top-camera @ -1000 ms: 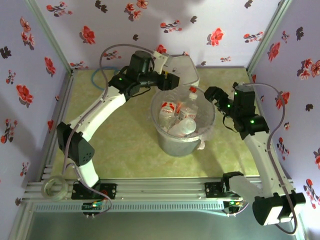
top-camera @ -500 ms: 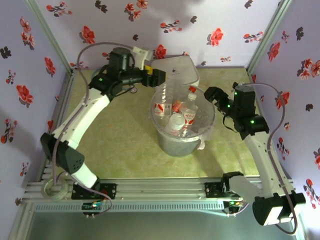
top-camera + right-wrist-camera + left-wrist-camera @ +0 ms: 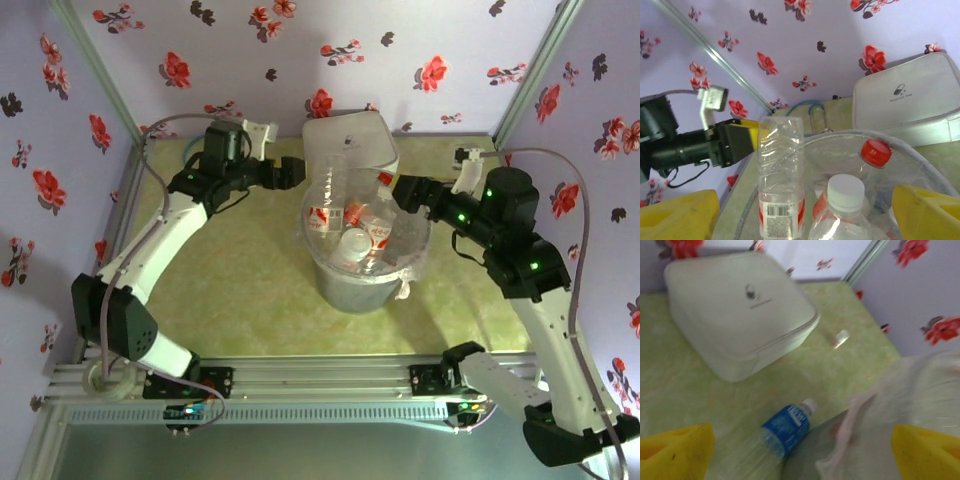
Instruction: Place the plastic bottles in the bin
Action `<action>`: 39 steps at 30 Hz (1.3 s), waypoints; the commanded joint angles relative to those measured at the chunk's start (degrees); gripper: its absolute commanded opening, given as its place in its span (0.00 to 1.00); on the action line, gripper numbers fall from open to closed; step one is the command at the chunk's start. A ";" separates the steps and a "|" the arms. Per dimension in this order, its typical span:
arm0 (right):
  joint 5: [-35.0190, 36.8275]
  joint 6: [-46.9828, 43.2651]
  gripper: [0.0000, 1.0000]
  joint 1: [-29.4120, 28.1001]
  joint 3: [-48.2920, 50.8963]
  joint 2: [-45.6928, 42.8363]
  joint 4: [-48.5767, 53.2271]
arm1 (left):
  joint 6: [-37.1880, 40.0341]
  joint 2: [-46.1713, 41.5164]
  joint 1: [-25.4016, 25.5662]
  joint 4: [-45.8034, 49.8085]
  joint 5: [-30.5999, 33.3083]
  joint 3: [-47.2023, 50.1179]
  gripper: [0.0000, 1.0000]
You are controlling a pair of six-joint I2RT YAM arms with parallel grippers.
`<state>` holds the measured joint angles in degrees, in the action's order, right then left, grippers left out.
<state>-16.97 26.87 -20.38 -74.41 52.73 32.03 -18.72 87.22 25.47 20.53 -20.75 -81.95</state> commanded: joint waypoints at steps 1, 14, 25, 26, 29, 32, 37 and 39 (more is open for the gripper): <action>4.85 -3.24 0.90 -0.48 0.35 0.84 2.52 | 0.84 2.37 -0.42 -0.87 3.37 3.25 0.91; 14.00 1.94 0.91 4.25 2.63 -1.67 6.11 | 3.37 14.41 -1.48 -5.10 -3.57 8.50 1.00; 10.32 7.59 0.91 10.46 5.56 0.24 5.51 | 10.15 22.62 -0.36 -5.05 -3.85 7.87 1.00; 9.93 7.91 0.91 10.94 5.79 0.35 5.42 | 10.88 23.20 -0.05 -4.87 -3.88 7.59 1.00; 8.67 8.71 0.91 12.54 6.21 0.90 5.72 | 11.52 25.64 0.38 -3.11 -3.65 5.50 1.00; 7.97 9.25 0.91 13.41 6.44 1.45 5.73 | 11.23 28.33 0.45 -2.26 -3.82 3.18 1.00; 6.96 10.10 0.92 14.41 7.16 1.95 5.32 | 10.96 31.78 1.31 -1.35 -4.21 -0.40 1.00; 6.78 10.13 0.92 14.56 7.33 2.08 5.32 | 10.12 32.93 1.38 -1.55 -4.33 -1.15 1.00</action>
<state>-9.04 35.86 -6.33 -68.01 54.59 37.65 -9.02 118.30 26.33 17.67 -24.05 -80.95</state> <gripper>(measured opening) 0.915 0.997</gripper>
